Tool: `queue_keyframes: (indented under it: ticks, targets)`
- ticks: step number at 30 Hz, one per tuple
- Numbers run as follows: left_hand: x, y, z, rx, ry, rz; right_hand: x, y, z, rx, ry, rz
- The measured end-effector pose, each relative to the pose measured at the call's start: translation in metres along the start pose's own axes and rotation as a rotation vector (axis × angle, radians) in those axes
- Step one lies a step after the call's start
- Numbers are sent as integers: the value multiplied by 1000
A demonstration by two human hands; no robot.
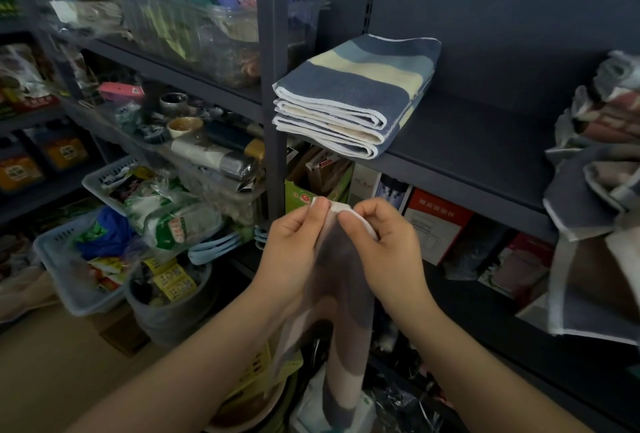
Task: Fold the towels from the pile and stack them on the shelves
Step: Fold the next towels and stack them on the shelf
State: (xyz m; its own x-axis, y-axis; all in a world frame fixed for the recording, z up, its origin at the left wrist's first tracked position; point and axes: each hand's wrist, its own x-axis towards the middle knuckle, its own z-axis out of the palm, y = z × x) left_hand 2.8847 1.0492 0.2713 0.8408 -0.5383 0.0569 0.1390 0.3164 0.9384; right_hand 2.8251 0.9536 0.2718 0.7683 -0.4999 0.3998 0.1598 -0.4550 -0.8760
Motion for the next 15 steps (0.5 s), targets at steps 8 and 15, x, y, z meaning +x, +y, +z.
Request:
queue_keyframes:
  ticks: [8, 15]
  targets:
    - [3, 4, -5, 200, -108, 159, -2, 3, -6, -188, 83, -116]
    - [14, 11, -19, 337, -156, 256, 5, 12, -22, 133, -363, 39]
